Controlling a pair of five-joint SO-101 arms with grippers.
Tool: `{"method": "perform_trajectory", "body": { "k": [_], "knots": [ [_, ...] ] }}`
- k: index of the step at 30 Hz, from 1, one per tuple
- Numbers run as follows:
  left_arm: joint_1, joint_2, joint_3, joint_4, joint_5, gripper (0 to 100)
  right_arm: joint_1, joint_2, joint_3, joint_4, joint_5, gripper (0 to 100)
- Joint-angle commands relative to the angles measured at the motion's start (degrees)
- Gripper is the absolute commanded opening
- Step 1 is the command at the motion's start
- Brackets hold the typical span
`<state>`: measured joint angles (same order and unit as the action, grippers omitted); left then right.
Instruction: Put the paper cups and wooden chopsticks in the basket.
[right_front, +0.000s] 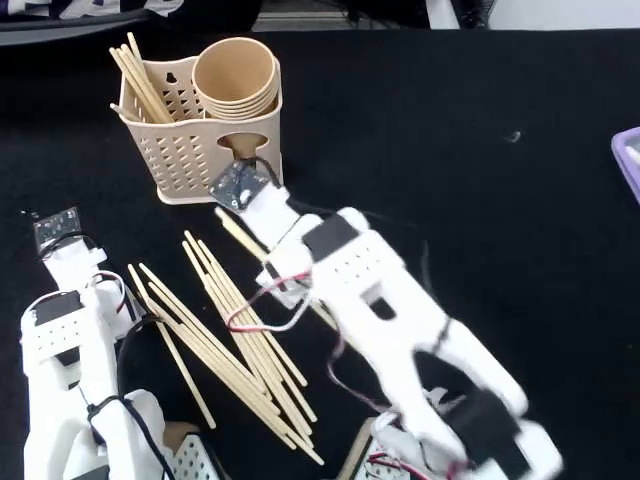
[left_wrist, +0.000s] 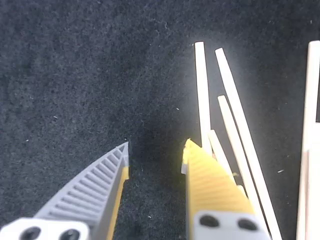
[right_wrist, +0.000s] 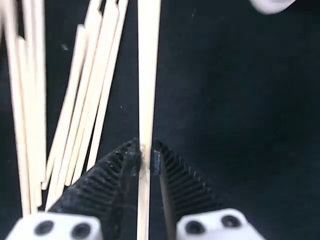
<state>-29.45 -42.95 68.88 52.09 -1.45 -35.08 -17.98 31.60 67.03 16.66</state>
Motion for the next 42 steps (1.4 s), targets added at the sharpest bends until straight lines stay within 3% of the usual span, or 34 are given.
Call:
{"method": "perform_trajectory", "body": {
  "k": [1,7,17,21,25,28,31,38,42],
  "knots": [
    [0.31,-1.32,-0.92,-0.62,0.44,17,1.05,-11.38,-1.80,0.44,0.18,1.1],
    [0.57,-1.32,-0.92,-0.62,0.53,17,-2.02,-19.74,-14.29,-5.45,0.09,1.1],
    [0.57,-1.32,-0.92,-0.70,0.53,17,-6.86,-8.04,-16.04,-51.52,0.09,1.1],
    [0.31,-1.32,-0.66,-2.46,0.44,17,-7.12,-0.66,-21.41,-63.47,0.09,1.1],
    [0.40,-1.32,-0.66,-2.46,0.44,17,-5.54,9.45,-31.78,-63.65,0.00,1.1],
    [0.57,-1.32,-0.66,-2.46,0.44,17,-4.31,16.92,-39.25,-62.51,-4.84,1.1],
    [0.57,-1.32,-0.66,-2.37,0.35,17,-3.16,24.22,-49.19,-56.09,-9.67,1.2],
    [0.57,-1.32,-0.75,-2.37,0.35,17,-0.53,42.42,-75.65,-38.33,-10.20,1.4],
    [0.57,-1.32,-0.66,-2.37,0.35,17,-0.62,50.07,-88.31,-30.51,-10.37,9.1]
  ]
}}
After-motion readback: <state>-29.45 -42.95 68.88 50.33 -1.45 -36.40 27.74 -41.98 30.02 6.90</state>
